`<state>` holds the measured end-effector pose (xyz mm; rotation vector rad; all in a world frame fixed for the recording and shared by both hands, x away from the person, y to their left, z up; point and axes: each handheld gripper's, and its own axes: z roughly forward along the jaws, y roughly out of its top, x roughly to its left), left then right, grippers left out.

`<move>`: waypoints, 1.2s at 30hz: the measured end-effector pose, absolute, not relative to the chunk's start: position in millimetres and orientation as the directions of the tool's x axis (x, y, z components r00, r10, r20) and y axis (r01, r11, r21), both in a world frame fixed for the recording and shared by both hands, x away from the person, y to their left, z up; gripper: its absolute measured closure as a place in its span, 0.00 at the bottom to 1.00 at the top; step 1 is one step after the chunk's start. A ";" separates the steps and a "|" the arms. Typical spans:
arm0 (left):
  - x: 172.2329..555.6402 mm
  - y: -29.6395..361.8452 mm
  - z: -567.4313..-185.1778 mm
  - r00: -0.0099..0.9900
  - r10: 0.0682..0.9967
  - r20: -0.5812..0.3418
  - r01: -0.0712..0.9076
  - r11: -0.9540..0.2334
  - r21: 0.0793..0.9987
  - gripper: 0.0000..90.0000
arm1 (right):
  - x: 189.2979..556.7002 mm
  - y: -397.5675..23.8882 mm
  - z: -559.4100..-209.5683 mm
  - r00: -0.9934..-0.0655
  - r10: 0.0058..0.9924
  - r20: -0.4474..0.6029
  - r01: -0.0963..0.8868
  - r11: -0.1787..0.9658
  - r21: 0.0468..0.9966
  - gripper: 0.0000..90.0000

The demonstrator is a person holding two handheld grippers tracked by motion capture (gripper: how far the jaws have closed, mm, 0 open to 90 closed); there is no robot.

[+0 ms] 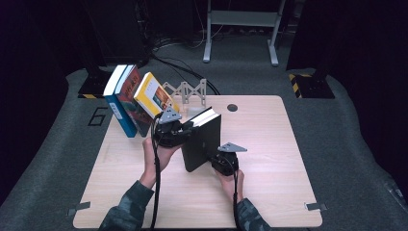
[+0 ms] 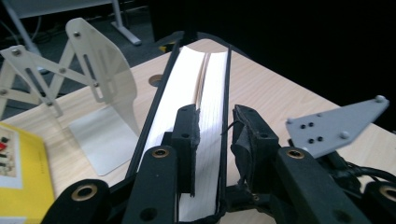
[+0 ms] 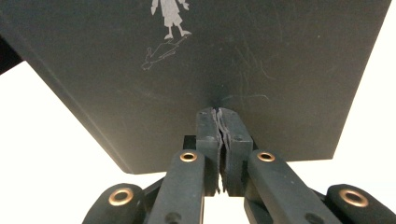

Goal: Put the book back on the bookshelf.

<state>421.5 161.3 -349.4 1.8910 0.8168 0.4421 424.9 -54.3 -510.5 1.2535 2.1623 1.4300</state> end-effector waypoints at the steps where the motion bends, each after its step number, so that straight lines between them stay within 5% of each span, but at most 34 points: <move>1: 419.0 159.6 -349.6 0.708 0.704 -0.045 0.341 -0.286 0.896 0.79 | 425.0 -54.8 -510.4 -0.594 0.771 0.230 0.516 0.146 0.844 0.97; 17: 409.1 155.2 -354.5 0.731 0.680 -0.053 0.329 -0.283 0.901 0.79 | 427.6 -70.8 -492.2 -0.615 0.747 0.253 0.550 0.175 0.817 0.64; 26: 410.8 157.5 -355.2 0.739 0.671 -0.067 0.331 -0.273 0.903 0.78 | 434.5 -93.9 -448.6 -0.625 0.737 0.256 0.522 0.151 0.840 0.38; 36: 411.2 158.2 -355.7 0.738 0.670 -0.082 0.336 -0.258 0.906 0.77 | 443.2 -97.5 -387.8 -0.645 0.732 0.219 0.450 0.133 0.883 0.26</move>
